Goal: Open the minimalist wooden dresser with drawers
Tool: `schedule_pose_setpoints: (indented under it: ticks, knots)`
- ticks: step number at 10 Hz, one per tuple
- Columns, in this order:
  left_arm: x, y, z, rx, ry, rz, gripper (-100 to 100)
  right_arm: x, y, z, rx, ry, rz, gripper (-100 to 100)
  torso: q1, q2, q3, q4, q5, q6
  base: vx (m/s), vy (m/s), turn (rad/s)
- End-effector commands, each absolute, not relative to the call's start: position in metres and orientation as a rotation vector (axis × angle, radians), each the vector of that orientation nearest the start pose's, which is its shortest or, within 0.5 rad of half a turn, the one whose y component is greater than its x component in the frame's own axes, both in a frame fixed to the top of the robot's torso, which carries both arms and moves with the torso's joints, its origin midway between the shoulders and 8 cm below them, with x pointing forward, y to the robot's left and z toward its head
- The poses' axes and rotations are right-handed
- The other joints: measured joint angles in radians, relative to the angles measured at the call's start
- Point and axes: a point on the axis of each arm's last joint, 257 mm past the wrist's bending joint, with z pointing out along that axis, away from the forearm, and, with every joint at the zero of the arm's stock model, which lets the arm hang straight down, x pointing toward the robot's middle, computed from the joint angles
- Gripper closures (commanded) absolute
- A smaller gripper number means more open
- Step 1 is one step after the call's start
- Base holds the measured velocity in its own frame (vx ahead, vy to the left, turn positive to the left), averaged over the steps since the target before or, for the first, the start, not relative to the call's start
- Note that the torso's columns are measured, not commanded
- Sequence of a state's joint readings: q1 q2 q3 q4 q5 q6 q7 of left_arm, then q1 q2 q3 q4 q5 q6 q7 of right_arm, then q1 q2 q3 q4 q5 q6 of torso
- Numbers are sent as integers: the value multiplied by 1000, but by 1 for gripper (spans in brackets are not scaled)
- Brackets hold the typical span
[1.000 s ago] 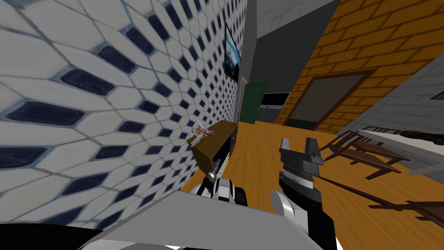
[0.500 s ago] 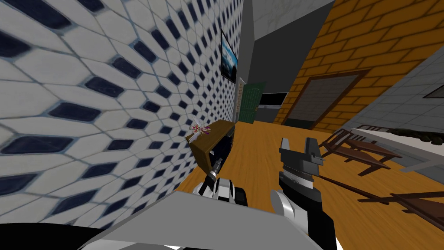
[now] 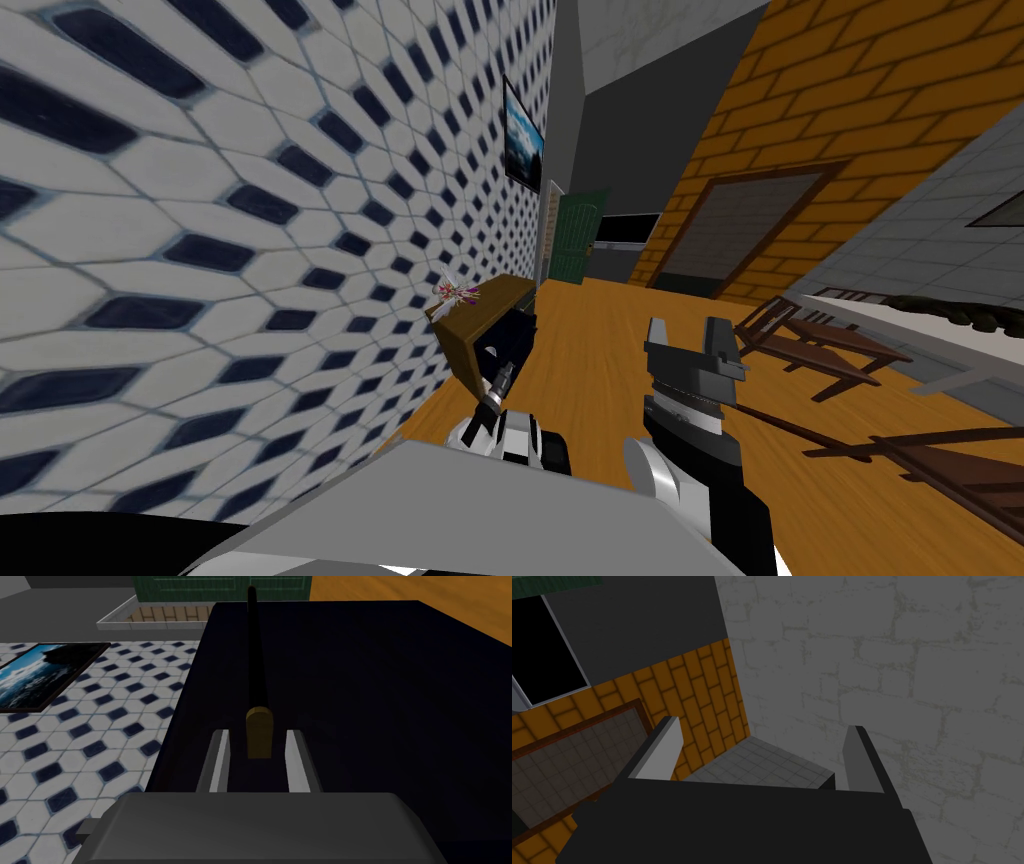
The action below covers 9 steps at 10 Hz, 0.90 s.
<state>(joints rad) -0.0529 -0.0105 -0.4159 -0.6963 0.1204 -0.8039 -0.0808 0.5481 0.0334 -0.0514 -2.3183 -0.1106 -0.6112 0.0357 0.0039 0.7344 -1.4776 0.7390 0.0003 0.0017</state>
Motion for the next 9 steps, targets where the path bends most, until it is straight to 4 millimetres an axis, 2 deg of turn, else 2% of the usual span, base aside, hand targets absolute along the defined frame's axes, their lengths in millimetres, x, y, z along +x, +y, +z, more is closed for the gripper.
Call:
schedule_pose_setpoints:
  ticks: [1,5,7,9]
  knots:
    - [441,49,-397,-1023,1484,-1443,-100,305,-313,47,639,448,1282,0,5,-1,-1,-1,2,-1,-42,59,-3]
    - [476,34,-375,-1019,1489,-1451,-100,305,-313,47,639,448,1282,0,-6,4,2,0,-1,-1,-76,45,27]
    - [476,34,-375,-1019,1489,-1451,-100,305,-313,47,639,448,1282,0,-5,3,1,-1,-1,-2,-35,7,0]
    - [492,26,-363,-1016,1492,-1455,-100,305,-313,47,639,448,1282,0,-4,2,1,-1,0,-2,-43,10,23]
